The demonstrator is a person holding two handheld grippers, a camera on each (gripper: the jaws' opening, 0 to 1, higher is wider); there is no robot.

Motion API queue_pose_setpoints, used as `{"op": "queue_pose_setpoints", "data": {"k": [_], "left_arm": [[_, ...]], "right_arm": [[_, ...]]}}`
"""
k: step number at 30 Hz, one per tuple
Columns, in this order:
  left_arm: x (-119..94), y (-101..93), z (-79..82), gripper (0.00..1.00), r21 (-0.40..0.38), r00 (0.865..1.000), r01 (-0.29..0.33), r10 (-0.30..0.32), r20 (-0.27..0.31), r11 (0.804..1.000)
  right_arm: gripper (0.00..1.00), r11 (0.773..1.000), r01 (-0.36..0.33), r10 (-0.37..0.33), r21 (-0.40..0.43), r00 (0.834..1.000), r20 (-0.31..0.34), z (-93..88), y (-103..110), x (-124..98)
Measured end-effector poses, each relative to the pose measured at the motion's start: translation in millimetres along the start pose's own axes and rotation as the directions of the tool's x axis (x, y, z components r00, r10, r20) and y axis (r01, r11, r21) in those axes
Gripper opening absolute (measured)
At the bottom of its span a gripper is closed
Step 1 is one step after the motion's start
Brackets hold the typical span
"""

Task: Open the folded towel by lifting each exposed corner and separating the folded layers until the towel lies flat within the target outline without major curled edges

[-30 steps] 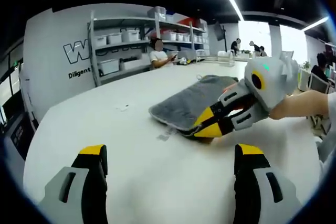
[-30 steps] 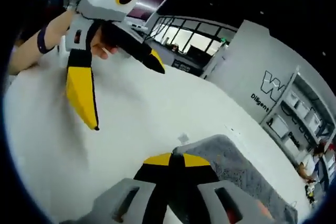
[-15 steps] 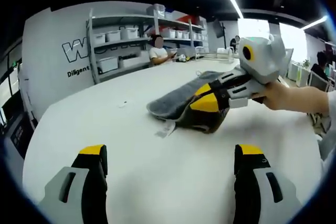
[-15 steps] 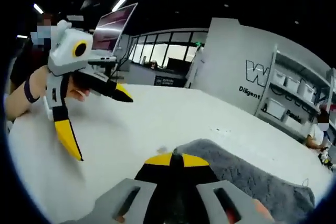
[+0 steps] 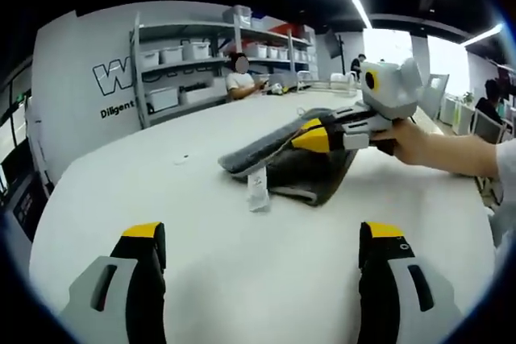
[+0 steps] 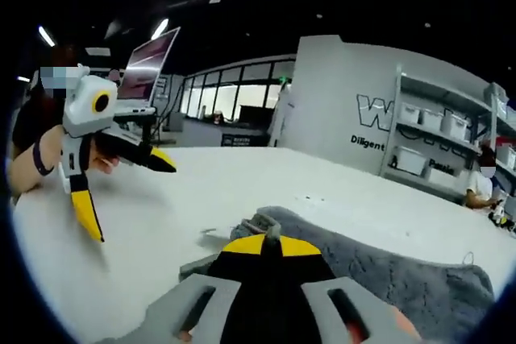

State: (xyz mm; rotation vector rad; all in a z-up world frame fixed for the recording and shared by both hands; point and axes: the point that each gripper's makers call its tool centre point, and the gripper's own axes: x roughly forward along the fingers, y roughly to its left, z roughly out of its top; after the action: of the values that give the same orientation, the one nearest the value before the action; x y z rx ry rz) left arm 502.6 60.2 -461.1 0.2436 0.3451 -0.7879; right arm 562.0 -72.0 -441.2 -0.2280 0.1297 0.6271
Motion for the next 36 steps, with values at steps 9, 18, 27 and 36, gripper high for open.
{"op": "queue_pose_setpoints", "data": {"k": [9, 18, 27, 36], "left_arm": [[12.1, -11.2, -9.2, 0.99, 0.002, 0.999, 0.034, -0.034, -0.014, 0.999], [16.1, -16.2, -11.4, 0.99, -0.008, 0.999, 0.047, -0.047, -0.014, 0.999], [18.6, -14.3, 0.4, 0.99, 0.0, 0.998, 0.049, -0.049, 0.026, 0.999], [20.7, -10.4, 2.0, 0.99, 0.004, 0.998, 0.042, -0.042, 0.036, 0.999]], "right_arm": [[0.0, 0.999, 0.023, -0.024, 0.041, 0.999, 0.024, -2.7, -34.1, -13.1], [0.0, 0.998, 0.059, -0.06, 0.017, 0.998, 0.032, -7.4, -56.3, -24.6], [0.0, 0.996, 0.087, -0.087, 0.003, 0.995, 0.039, -6.7, -72.8, -33.8], [0.0, 0.991, 0.131, -0.131, -0.021, 0.991, 0.021, -18.0, -99.7, -44.7]]}}
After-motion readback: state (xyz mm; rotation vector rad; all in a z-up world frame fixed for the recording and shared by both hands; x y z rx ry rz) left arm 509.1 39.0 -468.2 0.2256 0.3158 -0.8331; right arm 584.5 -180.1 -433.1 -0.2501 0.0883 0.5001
